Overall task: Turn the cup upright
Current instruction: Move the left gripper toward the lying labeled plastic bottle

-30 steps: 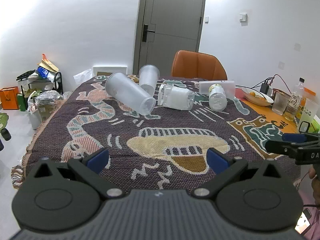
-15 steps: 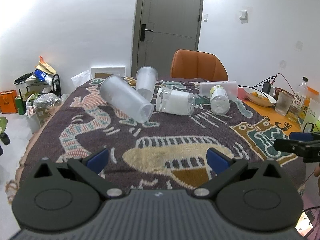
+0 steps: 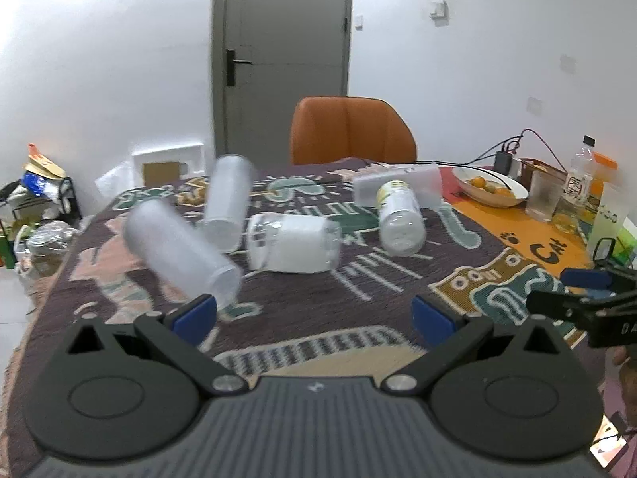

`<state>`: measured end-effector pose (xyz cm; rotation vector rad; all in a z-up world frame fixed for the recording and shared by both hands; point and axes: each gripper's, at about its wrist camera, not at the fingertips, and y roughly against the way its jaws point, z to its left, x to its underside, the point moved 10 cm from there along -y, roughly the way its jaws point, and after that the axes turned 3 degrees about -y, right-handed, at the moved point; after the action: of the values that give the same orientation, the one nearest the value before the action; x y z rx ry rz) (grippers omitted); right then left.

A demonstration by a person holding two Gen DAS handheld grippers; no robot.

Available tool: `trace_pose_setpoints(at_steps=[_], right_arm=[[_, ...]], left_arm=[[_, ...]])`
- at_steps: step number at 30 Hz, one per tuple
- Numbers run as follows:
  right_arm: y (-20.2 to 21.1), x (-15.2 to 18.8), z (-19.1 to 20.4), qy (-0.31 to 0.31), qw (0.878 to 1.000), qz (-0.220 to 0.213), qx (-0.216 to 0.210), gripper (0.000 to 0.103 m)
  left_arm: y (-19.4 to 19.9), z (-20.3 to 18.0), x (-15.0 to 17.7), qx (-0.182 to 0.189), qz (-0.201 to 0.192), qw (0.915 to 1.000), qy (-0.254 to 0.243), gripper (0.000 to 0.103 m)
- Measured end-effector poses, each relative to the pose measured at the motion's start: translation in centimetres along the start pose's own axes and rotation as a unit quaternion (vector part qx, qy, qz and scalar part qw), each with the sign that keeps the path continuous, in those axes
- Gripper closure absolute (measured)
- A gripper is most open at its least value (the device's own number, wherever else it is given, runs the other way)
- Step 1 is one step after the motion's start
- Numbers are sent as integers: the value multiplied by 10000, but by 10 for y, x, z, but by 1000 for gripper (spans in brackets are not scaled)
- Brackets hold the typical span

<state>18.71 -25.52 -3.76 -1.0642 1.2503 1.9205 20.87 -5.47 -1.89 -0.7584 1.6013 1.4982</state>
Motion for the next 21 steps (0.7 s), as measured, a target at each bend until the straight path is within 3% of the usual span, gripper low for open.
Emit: trace_pose_setpoints(at_steps=[6, 12, 21], right_arm=[[-10, -6, -28, -255, 9996, -66, 135, 2], [-22, -11, -51, -540, 9983, -69, 189, 10], [-47, -13, -79, -946, 9954, 0, 166, 35]], left_arm=[[-32, -24, -20, 181, 104, 9996, -164, 0], [-58, -47, -37, 394, 184, 9985, -341, 2], [-106, -72, -57, 590, 413, 9958, -559, 3]])
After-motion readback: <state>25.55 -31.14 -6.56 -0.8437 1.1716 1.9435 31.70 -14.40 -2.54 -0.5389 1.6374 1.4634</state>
